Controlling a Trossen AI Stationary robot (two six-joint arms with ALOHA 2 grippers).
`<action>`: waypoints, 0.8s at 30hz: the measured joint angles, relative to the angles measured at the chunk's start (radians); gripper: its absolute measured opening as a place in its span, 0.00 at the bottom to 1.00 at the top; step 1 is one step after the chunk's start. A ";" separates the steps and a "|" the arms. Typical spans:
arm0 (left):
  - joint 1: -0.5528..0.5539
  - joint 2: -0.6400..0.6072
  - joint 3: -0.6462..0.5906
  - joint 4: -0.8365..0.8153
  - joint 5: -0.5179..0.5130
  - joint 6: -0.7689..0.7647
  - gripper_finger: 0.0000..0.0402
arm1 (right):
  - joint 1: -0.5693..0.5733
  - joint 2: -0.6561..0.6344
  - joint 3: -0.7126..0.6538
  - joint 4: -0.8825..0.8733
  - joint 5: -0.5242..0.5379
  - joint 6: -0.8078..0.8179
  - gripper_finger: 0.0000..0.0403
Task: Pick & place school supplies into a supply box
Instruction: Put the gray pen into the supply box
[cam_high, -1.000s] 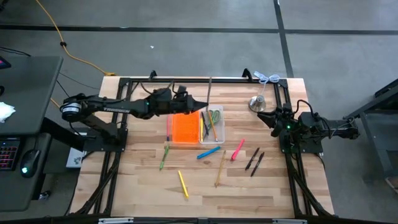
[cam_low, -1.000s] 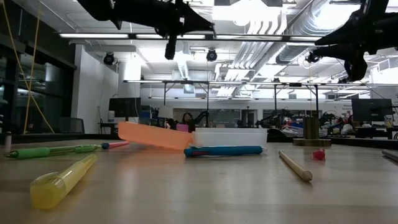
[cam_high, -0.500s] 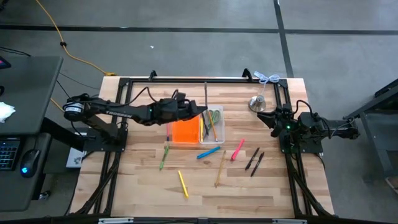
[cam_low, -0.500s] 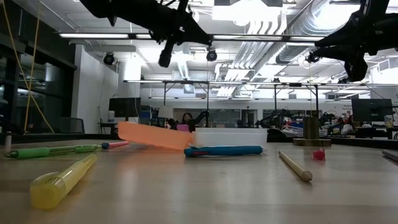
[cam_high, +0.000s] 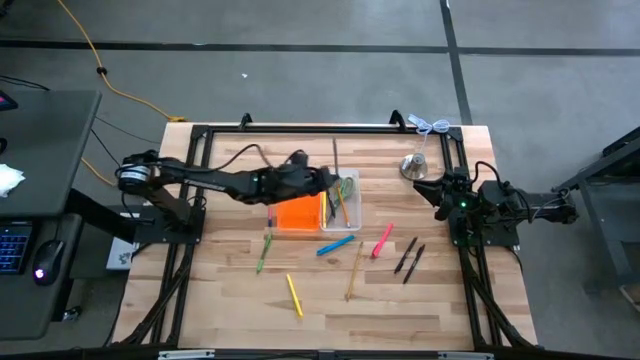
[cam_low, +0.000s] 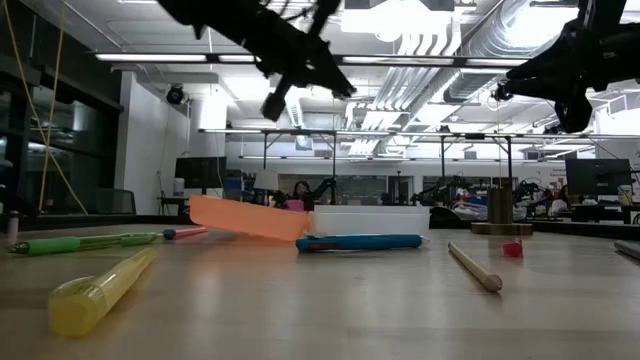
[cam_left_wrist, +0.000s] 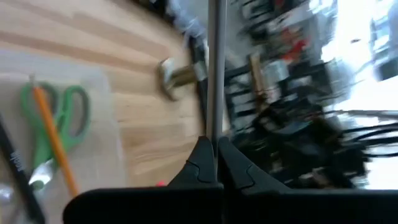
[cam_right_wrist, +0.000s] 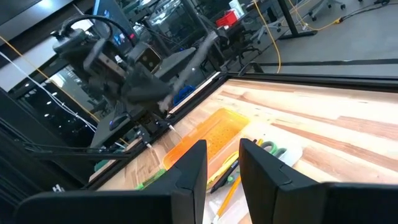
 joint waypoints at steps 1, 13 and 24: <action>0.000 0.021 0.030 -0.045 0.013 0.000 0.04 | 0.000 0.001 0.000 -0.002 0.001 0.002 0.18; 0.025 0.217 0.321 -0.396 0.099 -0.040 0.04 | 0.000 0.001 0.000 -0.015 -0.010 0.003 0.18; 0.026 0.282 0.347 -0.535 0.150 -0.168 0.04 | 0.000 0.001 0.000 -0.039 -0.012 0.002 0.18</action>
